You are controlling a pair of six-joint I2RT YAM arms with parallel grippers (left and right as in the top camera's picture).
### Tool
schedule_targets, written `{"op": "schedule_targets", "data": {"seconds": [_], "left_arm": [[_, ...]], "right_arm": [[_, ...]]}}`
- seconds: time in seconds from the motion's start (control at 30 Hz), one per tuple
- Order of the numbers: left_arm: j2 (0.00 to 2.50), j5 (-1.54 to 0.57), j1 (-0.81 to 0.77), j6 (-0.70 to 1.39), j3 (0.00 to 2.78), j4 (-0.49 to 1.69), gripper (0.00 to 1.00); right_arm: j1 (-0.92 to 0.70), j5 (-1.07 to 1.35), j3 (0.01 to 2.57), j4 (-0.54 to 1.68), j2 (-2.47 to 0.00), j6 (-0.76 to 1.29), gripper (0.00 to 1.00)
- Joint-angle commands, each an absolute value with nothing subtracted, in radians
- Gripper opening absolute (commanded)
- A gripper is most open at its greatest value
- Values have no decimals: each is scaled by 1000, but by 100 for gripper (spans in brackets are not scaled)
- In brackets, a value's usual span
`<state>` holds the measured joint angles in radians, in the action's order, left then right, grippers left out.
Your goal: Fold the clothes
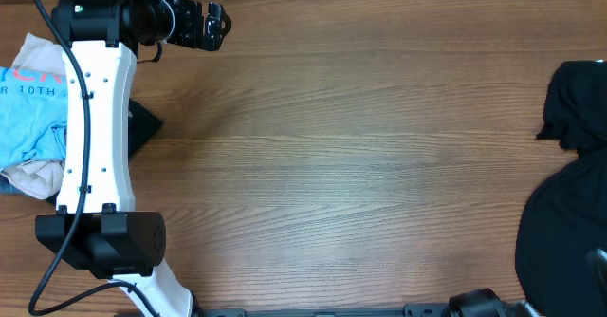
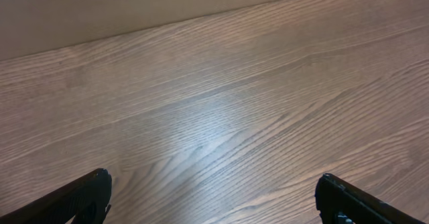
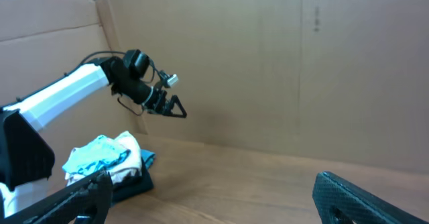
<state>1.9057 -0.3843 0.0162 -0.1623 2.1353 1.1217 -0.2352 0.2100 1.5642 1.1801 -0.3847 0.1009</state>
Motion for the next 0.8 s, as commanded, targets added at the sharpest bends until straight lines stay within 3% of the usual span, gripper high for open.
{"op": "schedule_targets", "data": {"seconds": [0.0,0.1,0.23,0.6,0.77], "left_arm": [[1909,-382,12,-153,2136,1118,100],[1909,-382,12,-153,2136,1118,100],[1909,-382,12,-153,2136,1118,100],[1909,-382,12,-153,2136,1118,100],[1909,-382,12,-153,2136,1118,100]], "right_arm": [[-207,191,1488,1212,-319,98,100],[-191,191,1354,1201,-257,99,100],[-178,162,1059,977,-139,98,100],[-134,147,155,-145,-4,106,100],[-133,80,50,-189,-4,105,100]]}}
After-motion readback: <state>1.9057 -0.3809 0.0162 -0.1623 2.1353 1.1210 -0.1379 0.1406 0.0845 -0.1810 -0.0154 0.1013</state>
